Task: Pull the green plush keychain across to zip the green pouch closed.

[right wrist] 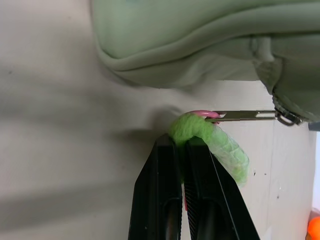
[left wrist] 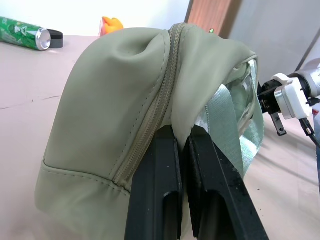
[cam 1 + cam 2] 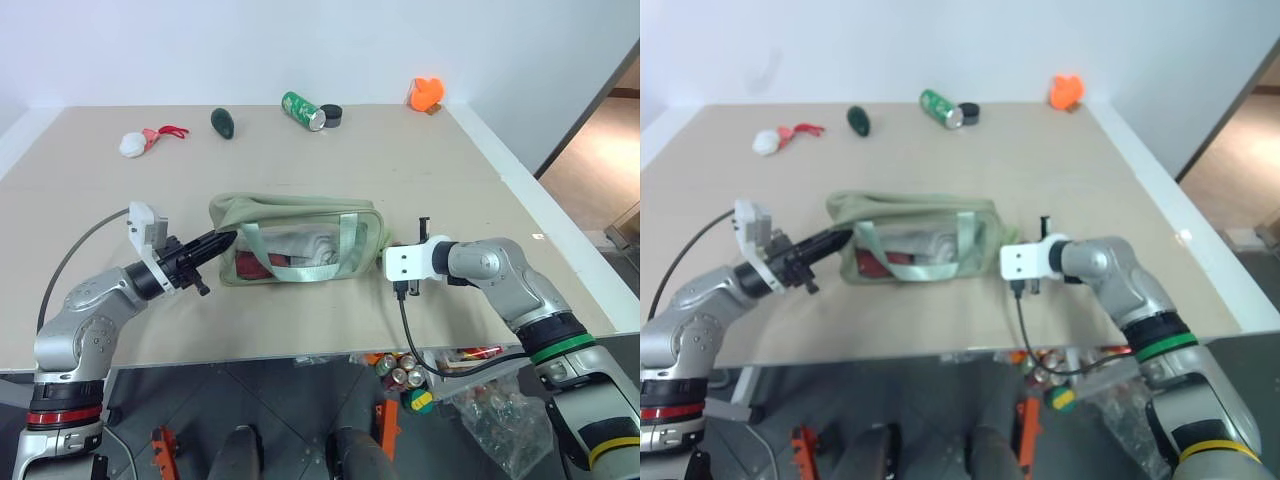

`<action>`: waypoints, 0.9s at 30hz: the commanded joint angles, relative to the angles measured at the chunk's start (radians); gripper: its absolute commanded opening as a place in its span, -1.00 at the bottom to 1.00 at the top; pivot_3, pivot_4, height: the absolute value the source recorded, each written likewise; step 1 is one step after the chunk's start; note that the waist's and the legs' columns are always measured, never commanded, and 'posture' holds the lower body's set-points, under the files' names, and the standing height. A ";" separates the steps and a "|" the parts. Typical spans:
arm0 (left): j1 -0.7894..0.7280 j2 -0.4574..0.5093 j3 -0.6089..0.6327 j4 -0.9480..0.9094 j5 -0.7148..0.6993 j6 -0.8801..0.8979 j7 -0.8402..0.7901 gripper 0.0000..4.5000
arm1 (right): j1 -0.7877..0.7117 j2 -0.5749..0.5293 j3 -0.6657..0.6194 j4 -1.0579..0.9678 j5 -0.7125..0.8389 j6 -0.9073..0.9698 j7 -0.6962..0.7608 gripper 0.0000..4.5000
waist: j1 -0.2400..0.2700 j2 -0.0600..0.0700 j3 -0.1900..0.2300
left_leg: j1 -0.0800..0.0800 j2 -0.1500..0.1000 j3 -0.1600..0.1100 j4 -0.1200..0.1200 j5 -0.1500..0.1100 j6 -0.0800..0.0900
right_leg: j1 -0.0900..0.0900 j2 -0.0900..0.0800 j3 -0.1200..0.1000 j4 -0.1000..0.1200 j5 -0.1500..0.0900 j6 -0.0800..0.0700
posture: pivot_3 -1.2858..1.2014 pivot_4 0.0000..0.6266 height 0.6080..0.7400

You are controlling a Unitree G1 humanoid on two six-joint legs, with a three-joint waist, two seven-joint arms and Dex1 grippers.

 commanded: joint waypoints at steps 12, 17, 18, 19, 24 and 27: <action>-0.007 0.007 0.016 0.003 -0.044 0.088 0.054 -0.62 | -0.053 -0.028 -0.356 -0.191 0.481 0.400 0.165 -0.18 | 0.000 0.005 0.003 | -0.001 0.000 -0.001 -0.001 0.000 0.000 | -0.001 0.001 0.000 0.000 0.001 0.003 | 0.03 -0.52 1.00; -0.001 0.045 0.047 -0.066 -0.097 0.142 0.043 0.18 | 0.025 -0.094 -0.451 -0.278 0.661 0.566 0.278 -0.18 | 0.001 0.004 0.004 | -0.003 0.000 -0.002 -0.001 -0.001 0.001 | -0.001 0.000 -0.001 0.000 0.000 0.004 | 0.03 -0.52 1.00; 0.009 0.056 0.064 -0.090 -0.115 0.149 0.040 0.33 | 0.045 -0.104 -0.468 -0.289 0.688 0.591 0.290 -0.18 | 0.001 0.004 0.004 | -0.003 0.000 -0.002 -0.001 -0.002 0.001 | -0.002 0.000 -0.001 0.000 0.000 0.004 | 0.03 -0.52 1.00; 0.018 0.072 0.086 -0.104 -0.145 0.177 0.039 0.45 | 0.060 -0.110 -0.484 -0.297 0.710 0.608 0.294 -0.18 | 0.001 0.003 0.004 | -0.003 0.000 -0.002 -0.001 -0.002 0.001 | -0.002 0.000 -0.001 0.000 -0.001 0.004 | 0.03 -0.52 1.00; 0.068 0.166 0.197 -0.061 -0.183 0.253 0.071 0.62 | 0.114 -0.119 -0.557 -0.338 0.805 0.706 0.270 -0.18 | -0.015 0.006 0.005 | -0.003 0.001 -0.001 -0.001 -0.004 0.003 | -0.003 0.001 0.000 0.000 -0.002 0.003 | 0.03 -0.52 1.00; 0.101 0.201 0.295 -0.016 -0.168 0.227 0.091 0.62 | 0.175 -0.128 -0.605 -0.401 0.873 0.769 0.270 -0.18 | -0.017 0.006 0.006 | -0.003 0.001 -0.001 -0.002 -0.004 0.004 | -0.003 0.002 -0.001 0.000 -0.002 0.003 | 0.03 -0.52 1.00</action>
